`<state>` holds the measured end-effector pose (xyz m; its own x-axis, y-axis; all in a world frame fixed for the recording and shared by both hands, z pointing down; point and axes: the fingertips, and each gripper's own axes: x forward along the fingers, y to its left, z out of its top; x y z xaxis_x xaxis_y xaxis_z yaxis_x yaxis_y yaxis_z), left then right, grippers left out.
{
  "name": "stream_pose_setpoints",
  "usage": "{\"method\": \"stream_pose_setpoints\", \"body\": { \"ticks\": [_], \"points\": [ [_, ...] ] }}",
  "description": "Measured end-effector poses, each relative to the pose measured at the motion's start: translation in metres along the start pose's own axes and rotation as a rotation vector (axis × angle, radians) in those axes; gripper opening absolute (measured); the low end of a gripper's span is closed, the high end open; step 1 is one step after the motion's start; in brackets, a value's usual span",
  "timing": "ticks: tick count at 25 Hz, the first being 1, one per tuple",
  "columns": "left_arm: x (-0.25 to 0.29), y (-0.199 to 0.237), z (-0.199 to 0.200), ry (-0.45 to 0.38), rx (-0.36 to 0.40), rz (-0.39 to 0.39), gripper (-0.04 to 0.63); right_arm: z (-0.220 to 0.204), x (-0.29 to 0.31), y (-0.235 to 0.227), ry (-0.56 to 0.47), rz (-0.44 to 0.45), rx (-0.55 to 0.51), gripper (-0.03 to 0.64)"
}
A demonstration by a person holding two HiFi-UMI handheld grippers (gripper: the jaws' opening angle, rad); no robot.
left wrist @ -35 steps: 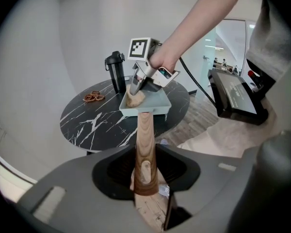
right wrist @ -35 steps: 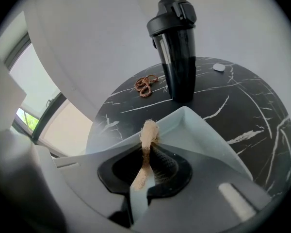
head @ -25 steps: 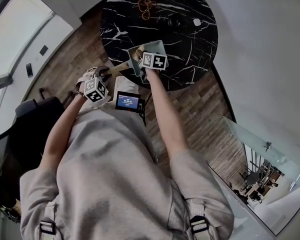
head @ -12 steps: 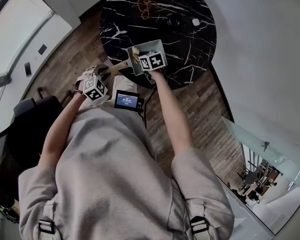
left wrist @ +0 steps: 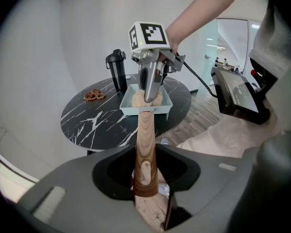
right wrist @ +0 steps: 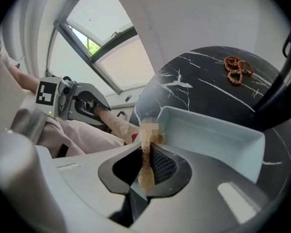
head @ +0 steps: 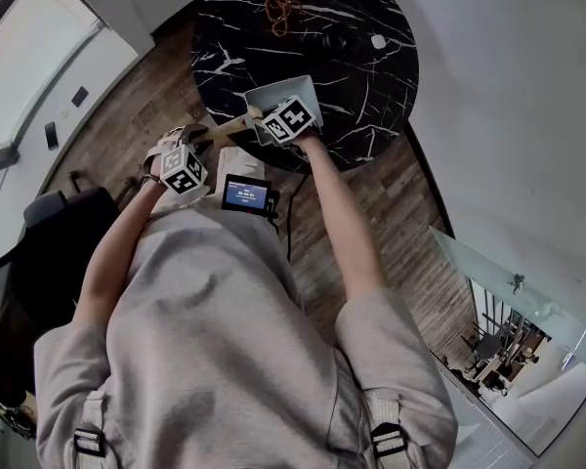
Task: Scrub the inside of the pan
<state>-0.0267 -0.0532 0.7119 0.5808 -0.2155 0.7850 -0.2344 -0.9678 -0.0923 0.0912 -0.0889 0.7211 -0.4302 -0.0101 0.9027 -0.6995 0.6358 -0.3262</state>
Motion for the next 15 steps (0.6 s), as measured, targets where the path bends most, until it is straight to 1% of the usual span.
{"method": "stream_pose_setpoints", "body": {
  "ticks": [7,10,11,12,14,15],
  "points": [
    [0.001,0.000,0.000,0.002,-0.003,0.001,0.127,-0.024,-0.005,0.010,0.064,0.111,0.081,0.049],
    [0.000,0.000,0.000,0.000,-0.002,0.003,0.127,-0.024,-0.012,0.018,0.045,0.164,0.105,0.049],
    [0.000,0.000,0.000,0.000,-0.001,0.002,0.127,-0.021,-0.017,0.023,0.019,0.196,0.111,0.049],
    [0.000,-0.001,0.000,0.001,-0.001,0.001,0.127,-0.014,-0.025,0.028,-0.028,0.241,0.119,0.049],
    [-0.001,-0.001,0.000,0.001,0.000,-0.001,0.127,0.009,-0.049,0.039,-0.183,0.341,0.149,0.049],
    [-0.001,-0.001,0.000,-0.001,0.001,-0.002,0.127,0.022,-0.064,0.041,-0.267,0.373,0.166,0.049]
  ]
}}
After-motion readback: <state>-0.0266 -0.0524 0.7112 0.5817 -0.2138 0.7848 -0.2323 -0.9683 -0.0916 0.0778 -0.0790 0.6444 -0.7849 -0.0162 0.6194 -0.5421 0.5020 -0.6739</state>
